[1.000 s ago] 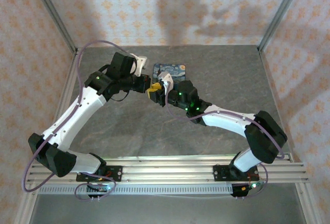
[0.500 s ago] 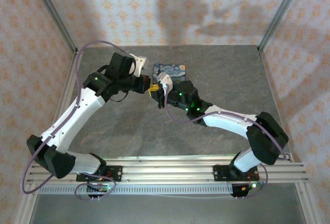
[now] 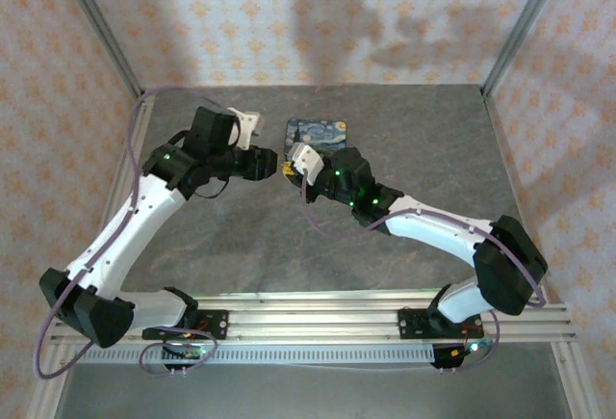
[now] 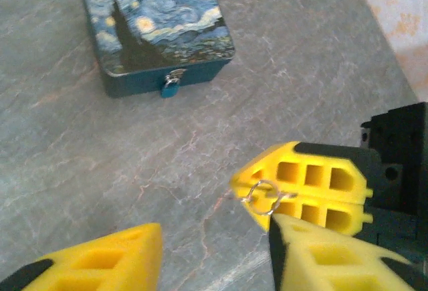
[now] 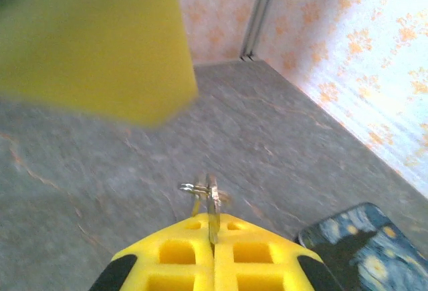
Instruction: Unlock the padlock with the key
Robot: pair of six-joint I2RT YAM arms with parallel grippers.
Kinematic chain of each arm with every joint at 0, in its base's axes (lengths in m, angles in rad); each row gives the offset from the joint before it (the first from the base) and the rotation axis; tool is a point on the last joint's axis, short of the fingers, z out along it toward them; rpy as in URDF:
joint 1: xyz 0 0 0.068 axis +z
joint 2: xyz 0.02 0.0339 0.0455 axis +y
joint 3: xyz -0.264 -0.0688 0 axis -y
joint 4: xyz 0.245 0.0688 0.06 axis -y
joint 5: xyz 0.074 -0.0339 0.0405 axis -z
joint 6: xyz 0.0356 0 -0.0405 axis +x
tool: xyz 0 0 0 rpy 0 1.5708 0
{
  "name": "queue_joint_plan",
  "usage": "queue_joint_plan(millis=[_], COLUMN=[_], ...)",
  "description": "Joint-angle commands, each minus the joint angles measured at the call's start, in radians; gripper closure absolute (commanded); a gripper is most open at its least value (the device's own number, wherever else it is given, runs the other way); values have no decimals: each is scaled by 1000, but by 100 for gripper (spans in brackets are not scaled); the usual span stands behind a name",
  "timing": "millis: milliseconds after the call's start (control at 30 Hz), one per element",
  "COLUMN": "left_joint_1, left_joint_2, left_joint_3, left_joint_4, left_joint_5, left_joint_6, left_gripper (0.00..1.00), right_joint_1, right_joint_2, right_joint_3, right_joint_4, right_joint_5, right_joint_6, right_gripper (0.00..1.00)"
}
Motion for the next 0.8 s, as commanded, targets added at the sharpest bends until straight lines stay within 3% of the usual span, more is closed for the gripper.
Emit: queue_joint_plan(millis=[0,133,267,400,467,600,767], left_joint_1=[43,100,99,84,82,78,73], left_joint_2=[-82,-157,-228,-277,-290,-301,-286], left_joint_3=[-42,-109,-212,-292,-317,-362,-369], left_joint_4=[9,90,209,267,292,358,420], left_joint_5=[24,232,449,462,444,418,472], left_joint_6=[-13,98,320,480,520,551,573], left_gripper=[46,48,52,53,58,62,63], right_joint_1=[-1,-2,-32,-71,-79,-82,-83], right_joint_2=[-20,-10,37,72,63,47,29], right_joint_3=[54,104,283,406,418,433,431], right_joint_4=[-130,-226,-520,-707,-741,-814,-858], right_joint_5=[23,-5,-177,-340,-389,-442,-476], right_joint_6=[-193,-261,-218,-149,-134,-131,-117], right_gripper=[100,100,100,100,100,100,100])
